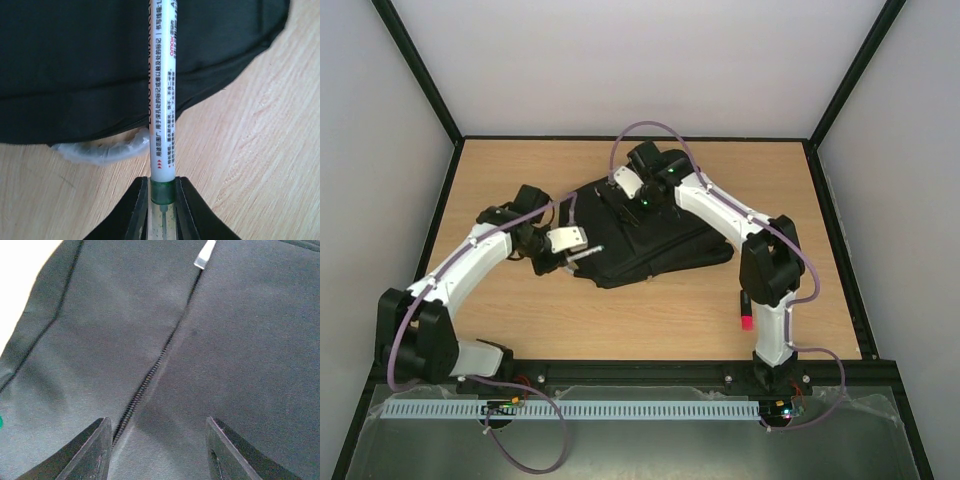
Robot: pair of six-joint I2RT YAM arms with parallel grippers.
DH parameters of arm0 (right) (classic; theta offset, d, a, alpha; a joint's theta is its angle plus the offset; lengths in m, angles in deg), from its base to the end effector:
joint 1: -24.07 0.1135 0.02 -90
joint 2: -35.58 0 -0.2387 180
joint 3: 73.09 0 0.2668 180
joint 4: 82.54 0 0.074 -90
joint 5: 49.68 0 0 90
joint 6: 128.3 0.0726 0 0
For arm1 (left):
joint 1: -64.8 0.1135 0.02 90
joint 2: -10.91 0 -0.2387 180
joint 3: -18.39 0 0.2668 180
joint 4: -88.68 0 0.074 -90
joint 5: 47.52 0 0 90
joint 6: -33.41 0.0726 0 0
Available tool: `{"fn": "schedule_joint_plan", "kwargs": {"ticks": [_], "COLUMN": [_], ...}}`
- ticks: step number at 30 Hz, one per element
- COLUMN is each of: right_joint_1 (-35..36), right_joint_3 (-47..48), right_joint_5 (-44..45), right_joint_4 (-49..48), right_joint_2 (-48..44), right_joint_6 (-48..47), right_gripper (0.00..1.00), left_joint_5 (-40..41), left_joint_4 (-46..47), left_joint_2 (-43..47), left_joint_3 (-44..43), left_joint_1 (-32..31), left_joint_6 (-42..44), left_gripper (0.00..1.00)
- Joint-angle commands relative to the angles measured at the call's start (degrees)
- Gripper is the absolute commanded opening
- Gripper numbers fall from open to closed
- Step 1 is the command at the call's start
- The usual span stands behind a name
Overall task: Pack the student bag
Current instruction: Place the stationery in the student bag.
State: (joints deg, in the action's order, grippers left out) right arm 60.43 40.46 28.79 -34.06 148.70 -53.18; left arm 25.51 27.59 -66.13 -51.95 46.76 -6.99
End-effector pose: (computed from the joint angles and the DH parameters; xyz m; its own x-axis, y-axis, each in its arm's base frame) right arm 0.3760 0.2948 0.2271 -0.4020 -0.6084 -0.6842 -0.8192 0.5728 -0.0280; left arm 0.2651 -0.1086 0.1822 -0.2651 0.8524 -0.4508 0.9303 0.3489 0.1127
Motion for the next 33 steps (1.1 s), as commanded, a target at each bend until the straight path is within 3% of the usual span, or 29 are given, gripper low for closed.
{"fn": "schedule_joint_plan", "kwargs": {"ticks": [1,7,17,20,22,23,26,33], "right_joint_1": [0.88,3.38,6.13,6.18,6.18,6.13,6.18,6.18], "right_joint_3": [2.25,2.09,2.79,2.77,3.16,3.41,3.91,3.79], "right_joint_5": [7.61,10.3,20.72,23.86,23.81,22.95,18.22,15.17], "right_joint_4": [2.22,0.94,-1.42,-2.03,-1.78,-1.51,-0.51,0.7], "right_joint_2": [2.46,3.4,7.84,8.68,8.09,7.54,5.63,2.89], "right_joint_6": [1.96,1.8,2.74,2.9,3.06,3.17,3.45,2.93], "right_gripper": [0.52,0.6,0.62,0.49,0.33,0.2,0.02,0.01], "left_joint_5": [-3.68,-7.88,-11.91,-13.8,-14.46,-14.77,-16.12,-23.06], "left_joint_4": [-0.5,1.58,2.34,3.1,3.38,3.5,3.54,4.95], "left_joint_2": [-2.75,-8.11,-14.88,-16.14,-16.81,-17.16,-19.14,-26.97], "left_joint_3": [-2.57,-5.3,-10.34,-10.6,-10.83,-11.0,-12.44,-19.62], "left_joint_1": [3.54,6.88,7.86,7.86,7.81,7.72,7.12,5.76], "left_joint_6": [-7.7,-14.85,-23.85,-26.39,-27.26,-27.54,-28.42,-32.56], "left_gripper": [0.08,0.09,0.09,0.09,0.09,0.09,0.09,0.09]}}
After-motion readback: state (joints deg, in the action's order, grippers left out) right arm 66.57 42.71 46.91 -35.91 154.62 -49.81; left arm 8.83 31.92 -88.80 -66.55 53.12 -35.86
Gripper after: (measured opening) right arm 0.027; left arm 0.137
